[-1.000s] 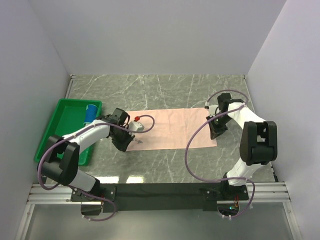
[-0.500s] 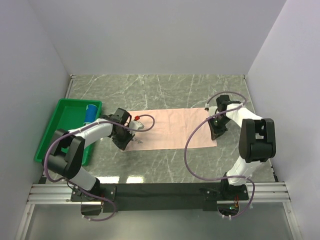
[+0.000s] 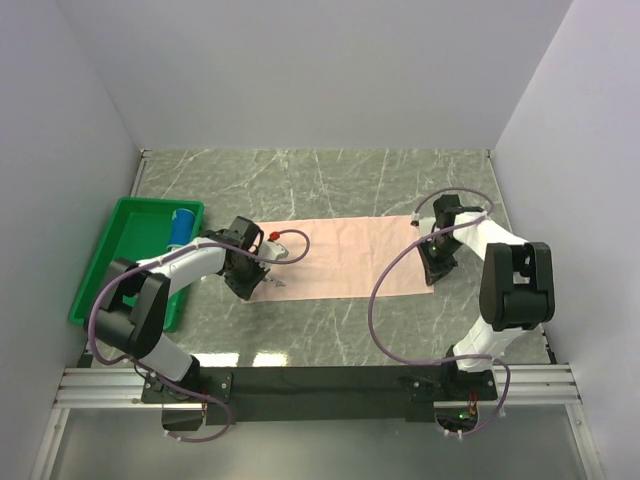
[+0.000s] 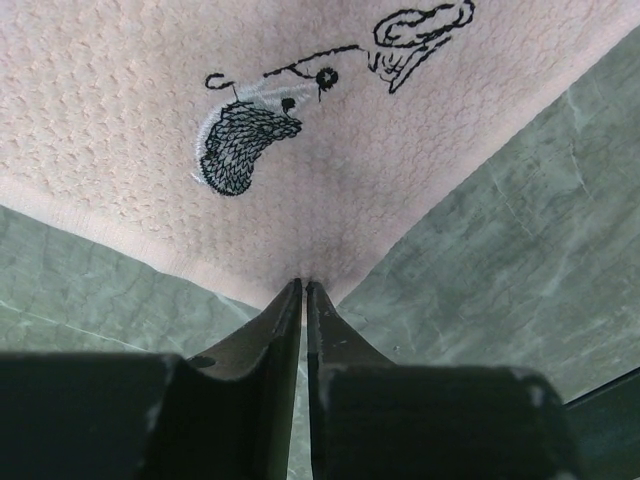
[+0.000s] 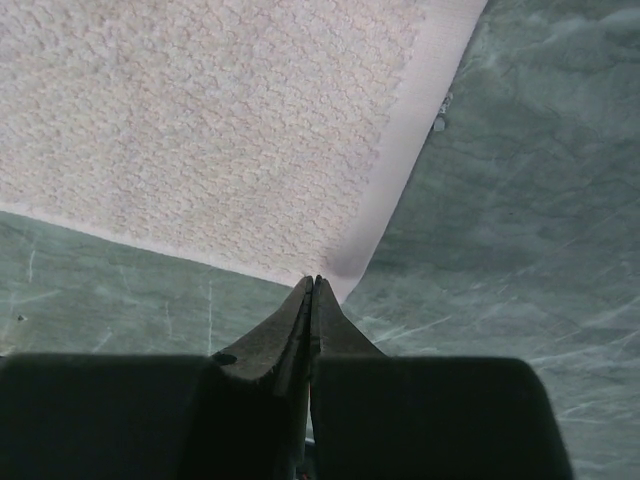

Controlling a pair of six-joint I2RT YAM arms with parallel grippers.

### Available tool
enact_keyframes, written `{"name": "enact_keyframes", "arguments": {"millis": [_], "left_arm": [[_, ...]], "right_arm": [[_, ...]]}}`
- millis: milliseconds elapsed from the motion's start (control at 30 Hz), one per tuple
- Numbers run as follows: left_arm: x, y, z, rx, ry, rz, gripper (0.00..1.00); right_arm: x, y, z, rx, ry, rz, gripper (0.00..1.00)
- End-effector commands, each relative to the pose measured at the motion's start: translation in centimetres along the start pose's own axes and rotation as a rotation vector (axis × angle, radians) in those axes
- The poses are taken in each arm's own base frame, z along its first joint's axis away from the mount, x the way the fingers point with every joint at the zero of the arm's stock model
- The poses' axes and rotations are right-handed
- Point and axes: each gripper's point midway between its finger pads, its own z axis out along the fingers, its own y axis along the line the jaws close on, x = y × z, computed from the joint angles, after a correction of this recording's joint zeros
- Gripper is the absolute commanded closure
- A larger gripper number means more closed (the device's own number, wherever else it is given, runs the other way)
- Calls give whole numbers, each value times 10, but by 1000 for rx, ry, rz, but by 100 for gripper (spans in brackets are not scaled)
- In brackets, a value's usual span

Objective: Roll the towels
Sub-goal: Fold the towel

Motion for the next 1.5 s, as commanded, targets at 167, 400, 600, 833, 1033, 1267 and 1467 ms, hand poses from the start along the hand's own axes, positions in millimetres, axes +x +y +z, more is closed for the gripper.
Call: {"name": "enact_keyframes", "arguments": {"millis": [167,400,600,833,1033,1267,1467], "left_arm": [[27,5,13,-34,79,5,88],[63,3,7,-43,154,62,89],[77,7,7,-43,188,81,89],[78,13,0,-17,195,96,86],[35,0,-25,83,65,108,65],[-55,24,-79,107,-206,84,49],[-99,94,-99,45,-341,-79,43]], "right_arm": [[13,-21,20,84,84,-1,99],[17,-21,12,113,90,-1,99],[30,3,12,76,110,-49,99],[32,12,12,30,138,-69,97],[-4,35,-22,-94,-12,-93,65],[-104,8,-87,-47,-313,-88,61],[-169,-28,-77,43,-346,-8,69]]}}
